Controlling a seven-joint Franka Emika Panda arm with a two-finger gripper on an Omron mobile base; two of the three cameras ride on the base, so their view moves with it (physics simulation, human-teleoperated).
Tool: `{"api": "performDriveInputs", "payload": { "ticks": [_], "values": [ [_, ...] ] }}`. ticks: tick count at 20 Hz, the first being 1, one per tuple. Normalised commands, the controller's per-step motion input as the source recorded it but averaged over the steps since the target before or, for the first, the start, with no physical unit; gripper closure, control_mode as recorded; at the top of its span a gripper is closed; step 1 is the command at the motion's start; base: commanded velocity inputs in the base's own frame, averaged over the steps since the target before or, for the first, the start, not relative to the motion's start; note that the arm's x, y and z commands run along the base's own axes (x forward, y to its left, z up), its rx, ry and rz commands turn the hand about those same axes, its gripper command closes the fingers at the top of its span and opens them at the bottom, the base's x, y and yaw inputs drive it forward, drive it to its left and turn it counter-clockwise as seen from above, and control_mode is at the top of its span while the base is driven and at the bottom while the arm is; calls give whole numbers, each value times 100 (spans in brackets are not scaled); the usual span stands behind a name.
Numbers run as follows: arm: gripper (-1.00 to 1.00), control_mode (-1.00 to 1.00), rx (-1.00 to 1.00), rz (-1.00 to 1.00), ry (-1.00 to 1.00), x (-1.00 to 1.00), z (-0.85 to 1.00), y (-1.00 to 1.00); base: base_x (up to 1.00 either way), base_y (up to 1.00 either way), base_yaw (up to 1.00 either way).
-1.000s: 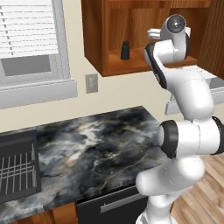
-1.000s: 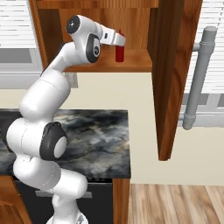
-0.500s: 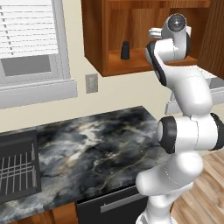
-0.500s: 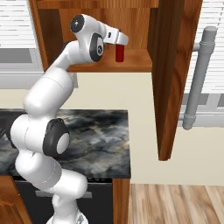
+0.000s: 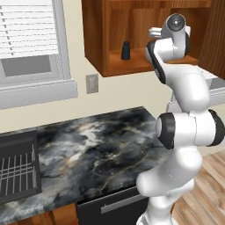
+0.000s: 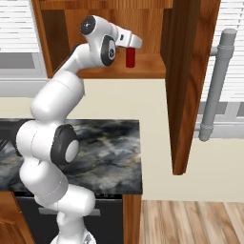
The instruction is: Collect the paprika, ketchup, and shaker from the cabinet and place them next to the stove.
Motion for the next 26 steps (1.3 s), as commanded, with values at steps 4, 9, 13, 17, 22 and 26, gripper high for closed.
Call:
{"api": "performDriveInputs", "payload": {
  "ticks": [4,9,13,17,22,26],
  "values": [
    [-100,-100,0,0,0,13,0,-7,0,0,0],
    [-100,-100,0,0,0,9,0,-9,0,0,0],
    [-100,-100,0,0,0,8,0,-5,0,0,0],
    [-100,-100,0,0,0,10,-2,0,0,0,0],
    [100,-100,0,0,0,12,-5,0,0,0,0],
    [100,-100,0,0,0,7,-4,-2,0,0,0]
  ]
}}
